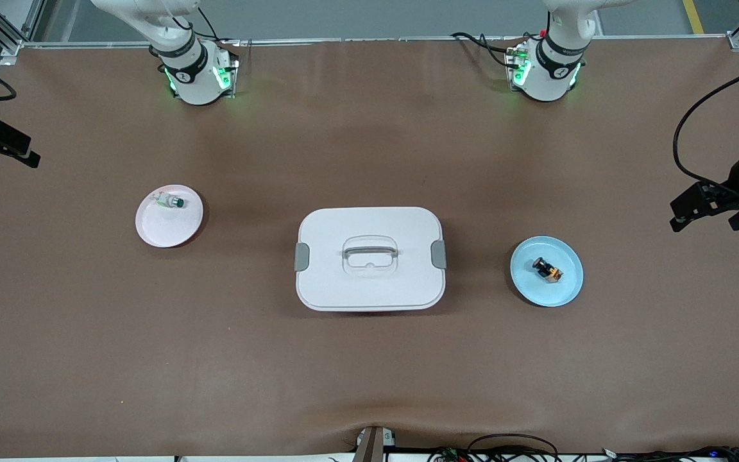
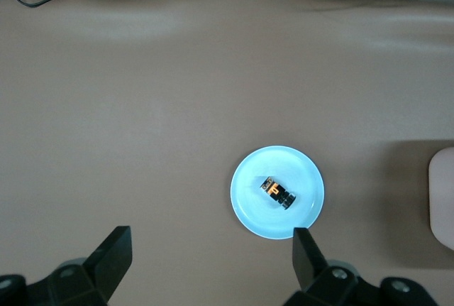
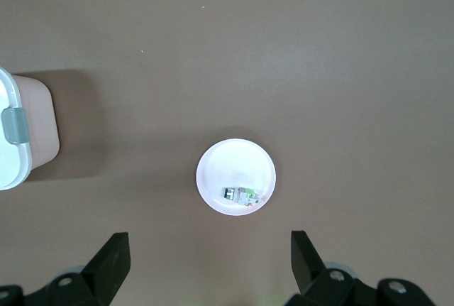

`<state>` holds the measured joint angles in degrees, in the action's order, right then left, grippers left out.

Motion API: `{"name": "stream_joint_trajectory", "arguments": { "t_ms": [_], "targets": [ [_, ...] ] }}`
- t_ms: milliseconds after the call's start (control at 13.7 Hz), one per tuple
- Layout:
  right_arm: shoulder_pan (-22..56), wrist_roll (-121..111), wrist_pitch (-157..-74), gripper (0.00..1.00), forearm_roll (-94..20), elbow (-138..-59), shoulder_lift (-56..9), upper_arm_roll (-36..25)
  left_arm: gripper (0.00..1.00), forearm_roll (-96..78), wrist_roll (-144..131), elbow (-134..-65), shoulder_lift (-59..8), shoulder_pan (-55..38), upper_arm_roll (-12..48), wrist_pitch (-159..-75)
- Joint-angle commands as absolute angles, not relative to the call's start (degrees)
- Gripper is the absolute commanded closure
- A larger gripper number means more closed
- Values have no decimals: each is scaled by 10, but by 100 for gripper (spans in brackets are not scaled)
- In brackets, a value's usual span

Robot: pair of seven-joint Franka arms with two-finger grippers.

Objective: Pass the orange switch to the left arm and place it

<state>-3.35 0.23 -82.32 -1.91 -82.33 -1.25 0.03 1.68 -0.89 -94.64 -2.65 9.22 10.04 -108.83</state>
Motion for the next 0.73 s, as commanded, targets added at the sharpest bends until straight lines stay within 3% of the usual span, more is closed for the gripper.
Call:
{"name": "stream_joint_trajectory", "arguments": {
  "t_ms": [0, 220, 659],
  "targets": [
    [-34, 11, -829, 0, -25, -841, 4, 2, 0, 6, 12, -948, -12, 95, 99, -1078],
    [-34, 11, -830, 0, -24, -841, 4, 2, 0, 4, 11, -947, -11, 75, 89, -1077],
    [-34, 11, -829, 0, -22, -841, 4, 1, 0, 4, 3, -932, -2, -29, -10, -1048]
  ]
}}
